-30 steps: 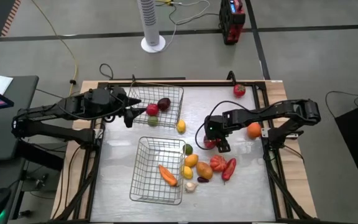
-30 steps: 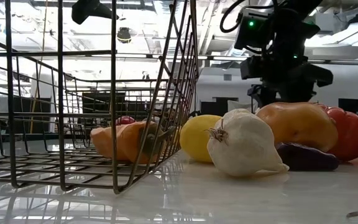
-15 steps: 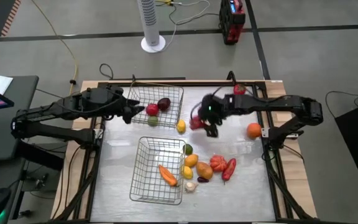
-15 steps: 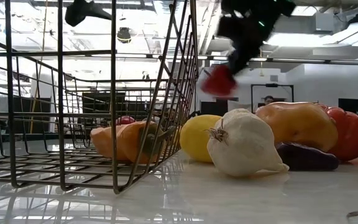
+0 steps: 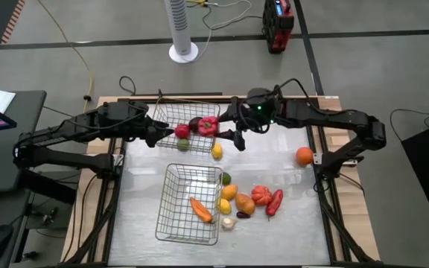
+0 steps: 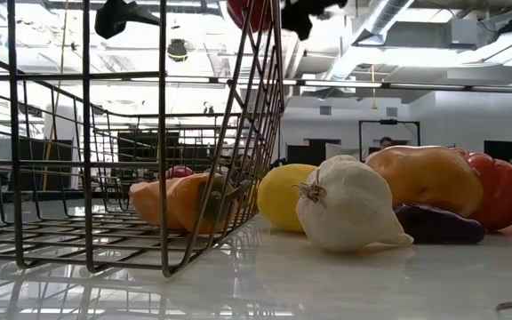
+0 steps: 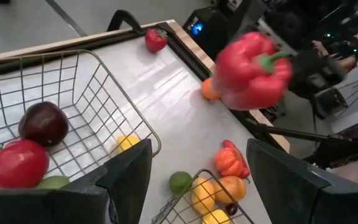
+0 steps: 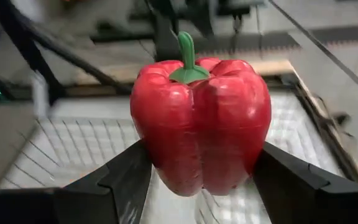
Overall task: Sort produce into baskets
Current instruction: Put the red bell pepper into the bottom wire basket
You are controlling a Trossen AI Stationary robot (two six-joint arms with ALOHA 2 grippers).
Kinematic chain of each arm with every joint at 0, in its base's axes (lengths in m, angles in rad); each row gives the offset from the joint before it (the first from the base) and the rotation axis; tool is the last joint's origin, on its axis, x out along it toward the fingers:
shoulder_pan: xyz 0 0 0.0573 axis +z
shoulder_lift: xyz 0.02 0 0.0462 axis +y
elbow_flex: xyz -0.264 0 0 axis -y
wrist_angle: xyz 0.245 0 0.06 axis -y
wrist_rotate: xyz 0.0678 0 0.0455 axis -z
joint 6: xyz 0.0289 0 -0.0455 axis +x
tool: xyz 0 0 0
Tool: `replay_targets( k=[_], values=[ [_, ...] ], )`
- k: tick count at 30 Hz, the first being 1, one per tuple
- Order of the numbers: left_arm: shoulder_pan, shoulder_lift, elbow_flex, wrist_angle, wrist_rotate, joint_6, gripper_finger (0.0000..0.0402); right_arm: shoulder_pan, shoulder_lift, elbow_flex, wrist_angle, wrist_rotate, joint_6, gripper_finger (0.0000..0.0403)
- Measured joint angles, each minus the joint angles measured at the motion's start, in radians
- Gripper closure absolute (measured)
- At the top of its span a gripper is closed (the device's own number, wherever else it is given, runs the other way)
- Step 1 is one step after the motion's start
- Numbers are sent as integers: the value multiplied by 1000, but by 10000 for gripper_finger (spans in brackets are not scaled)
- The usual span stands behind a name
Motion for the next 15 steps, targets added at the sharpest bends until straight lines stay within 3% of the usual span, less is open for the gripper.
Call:
replay_targets(
  k=[7, 15],
  values=[
    [0, 0, 0, 0, 18, -5, 152, 82, 1, 0, 38, -214, 88, 120],
    [0, 0, 0, 0, 18, -4, 152, 131, 1, 0, 107, -253, 147, 120]
  ],
)
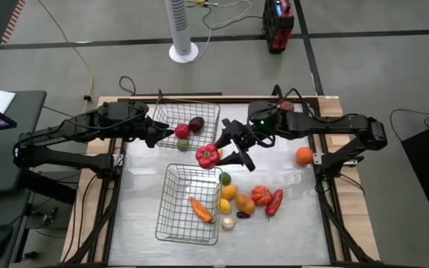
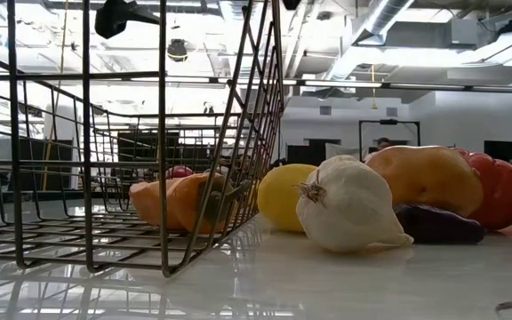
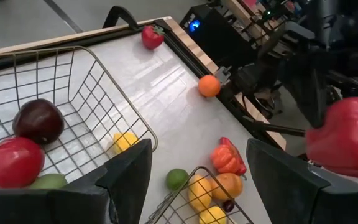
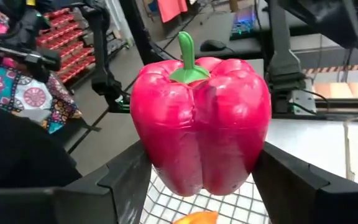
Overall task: Sort produce into baskets
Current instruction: Put the red bell pepper into the bottom wire basket, then put the lime into the top wire basket
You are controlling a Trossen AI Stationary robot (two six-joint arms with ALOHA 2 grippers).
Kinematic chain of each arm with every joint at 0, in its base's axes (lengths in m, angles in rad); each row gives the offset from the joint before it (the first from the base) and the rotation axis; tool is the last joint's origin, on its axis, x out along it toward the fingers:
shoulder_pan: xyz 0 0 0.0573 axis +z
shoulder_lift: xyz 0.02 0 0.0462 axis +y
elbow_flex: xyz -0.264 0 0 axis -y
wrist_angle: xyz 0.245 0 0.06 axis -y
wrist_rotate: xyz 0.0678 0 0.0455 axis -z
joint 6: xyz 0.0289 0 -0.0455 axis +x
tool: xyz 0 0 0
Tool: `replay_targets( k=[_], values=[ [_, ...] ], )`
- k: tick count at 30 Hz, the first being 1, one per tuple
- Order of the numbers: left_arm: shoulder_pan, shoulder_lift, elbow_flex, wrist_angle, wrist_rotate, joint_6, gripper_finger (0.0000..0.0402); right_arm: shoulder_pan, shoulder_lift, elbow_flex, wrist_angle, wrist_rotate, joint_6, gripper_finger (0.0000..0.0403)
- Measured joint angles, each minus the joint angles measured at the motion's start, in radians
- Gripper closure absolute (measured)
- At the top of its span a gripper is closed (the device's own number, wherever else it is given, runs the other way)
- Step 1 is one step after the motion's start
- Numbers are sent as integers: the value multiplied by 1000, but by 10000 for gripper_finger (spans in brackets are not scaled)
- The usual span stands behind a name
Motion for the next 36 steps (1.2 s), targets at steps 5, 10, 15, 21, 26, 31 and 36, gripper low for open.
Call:
replay_targets(
  k=[5, 10, 15, 21, 26, 31, 36],
  values=[
    [0, 0, 0, 0, 16, 1, 152, 20, 15, 0, -33, 7, -36, 120],
    [0, 1, 0, 0, 16, 6, 152, 90, 55, 0, -82, 52, -153, 119],
    [0, 0, 0, -2, 15, 6, 152, 83, 107, -1, -74, 53, -133, 96],
    [1, 1, 0, -6, -4, 53, 152, 89, 121, 0, -127, 59, -174, 33],
    [2, 1, 0, -1, -10, 53, 152, 77, 99, 1, -177, 93, -189, 7],
    [1, 1, 0, -1, -11, 45, 152, 36, 74, 0, -353, 111, -241, 23],
    [2, 1, 0, -1, -21, 45, 152, 26, 56, -2, -673, 290, -303, 38]
  ],
)
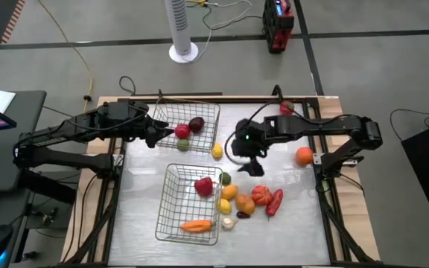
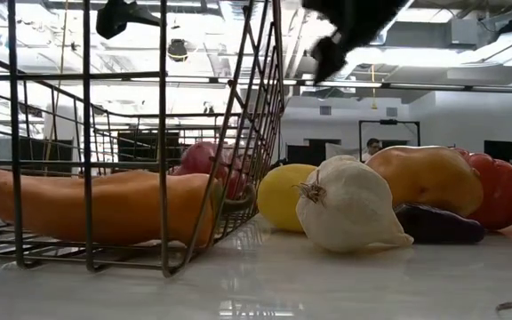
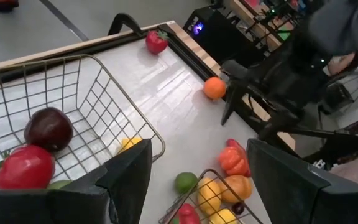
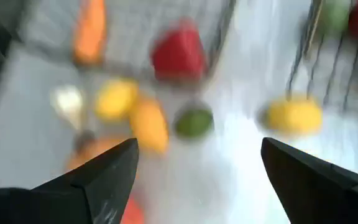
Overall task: Sort produce into baskets
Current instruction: Put the lime into the top wire basket
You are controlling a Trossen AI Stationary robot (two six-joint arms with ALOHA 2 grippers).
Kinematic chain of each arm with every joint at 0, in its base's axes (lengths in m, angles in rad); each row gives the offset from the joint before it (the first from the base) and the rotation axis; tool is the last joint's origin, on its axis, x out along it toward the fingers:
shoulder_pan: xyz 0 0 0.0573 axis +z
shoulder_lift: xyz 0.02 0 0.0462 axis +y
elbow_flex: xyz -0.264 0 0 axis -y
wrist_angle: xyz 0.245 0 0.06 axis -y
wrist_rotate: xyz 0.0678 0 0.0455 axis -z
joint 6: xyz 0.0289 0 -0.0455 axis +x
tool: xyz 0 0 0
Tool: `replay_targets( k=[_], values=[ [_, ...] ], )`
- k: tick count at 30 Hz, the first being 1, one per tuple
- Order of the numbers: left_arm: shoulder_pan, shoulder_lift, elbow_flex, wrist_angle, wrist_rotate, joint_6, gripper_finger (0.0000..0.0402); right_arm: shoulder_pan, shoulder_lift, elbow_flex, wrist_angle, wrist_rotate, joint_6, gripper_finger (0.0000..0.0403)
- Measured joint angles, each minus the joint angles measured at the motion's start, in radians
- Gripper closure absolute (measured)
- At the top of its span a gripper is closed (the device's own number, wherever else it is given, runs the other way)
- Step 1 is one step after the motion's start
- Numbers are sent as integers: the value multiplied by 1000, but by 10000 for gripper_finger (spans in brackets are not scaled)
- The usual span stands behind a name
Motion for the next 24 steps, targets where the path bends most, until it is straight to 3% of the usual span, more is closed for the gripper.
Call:
replay_targets(
  k=[3, 11, 18, 24],
  values=[
    [0, 0, 0, -1, -22, 10, 152, -5, 0, -60, -39, 27, -6, 50],
    [0, 0, 0, 0, -62, 20, 152, 5, 0, -300, 308, 14, 91, 89],
    [0, 0, 0, 0, -75, 20, 152, 59, 3, -380, 476, 72, 63, 101],
    [0, 0, 0, 0, -93, 20, 152, 66, 62, -406, 609, 89, 145, 101]
  ],
)
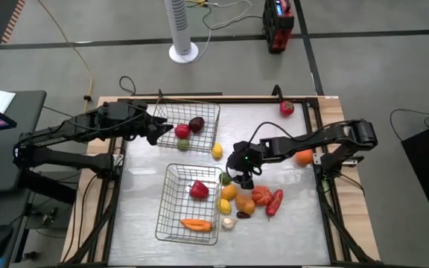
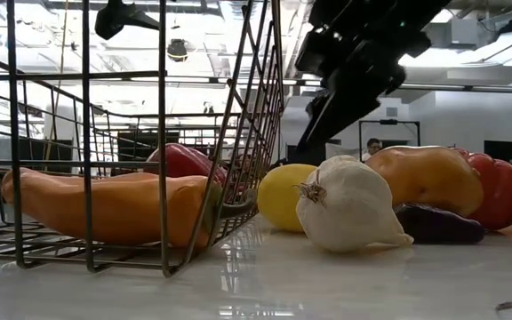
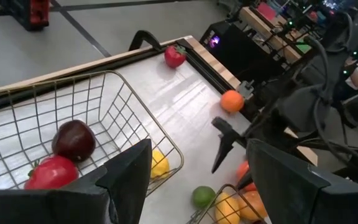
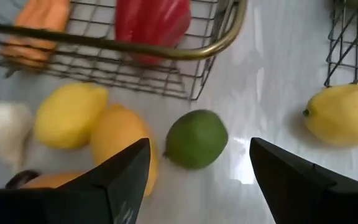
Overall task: Sort produce into baskets
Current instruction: Put the lime into the top wire basket
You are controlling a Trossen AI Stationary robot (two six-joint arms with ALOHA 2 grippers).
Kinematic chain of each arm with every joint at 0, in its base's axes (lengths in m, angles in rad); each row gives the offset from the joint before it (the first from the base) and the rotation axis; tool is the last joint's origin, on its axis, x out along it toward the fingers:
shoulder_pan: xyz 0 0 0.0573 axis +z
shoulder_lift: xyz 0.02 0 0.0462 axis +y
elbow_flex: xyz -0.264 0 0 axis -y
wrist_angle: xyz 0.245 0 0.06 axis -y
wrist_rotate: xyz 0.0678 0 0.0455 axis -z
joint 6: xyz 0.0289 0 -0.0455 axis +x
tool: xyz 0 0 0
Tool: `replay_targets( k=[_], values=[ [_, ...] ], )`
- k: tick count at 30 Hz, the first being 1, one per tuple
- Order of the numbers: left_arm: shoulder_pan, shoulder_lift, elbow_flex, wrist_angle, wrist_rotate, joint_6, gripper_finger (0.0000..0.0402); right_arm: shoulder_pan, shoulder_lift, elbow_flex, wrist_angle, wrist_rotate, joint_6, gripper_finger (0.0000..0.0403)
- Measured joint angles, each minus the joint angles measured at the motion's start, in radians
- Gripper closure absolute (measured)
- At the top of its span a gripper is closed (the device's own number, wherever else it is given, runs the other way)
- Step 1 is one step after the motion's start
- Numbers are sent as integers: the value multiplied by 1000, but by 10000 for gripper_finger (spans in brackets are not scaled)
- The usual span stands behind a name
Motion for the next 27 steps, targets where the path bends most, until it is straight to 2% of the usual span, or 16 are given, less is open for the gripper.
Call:
replay_targets(
  k=[14, 21, 27],
  values=[
    [0, 0, 0, 0, 7, 0, 152, 14, 165, 0, 146, 35, 20, 101],
    [0, 0, 0, 0, 1, 19, 152, 14, 220, 1, 145, 44, 21, 103],
    [0, 0, 0, 0, 7, 19, 152, 7, 208, 1, 127, 68, 15, 141]
  ],
)
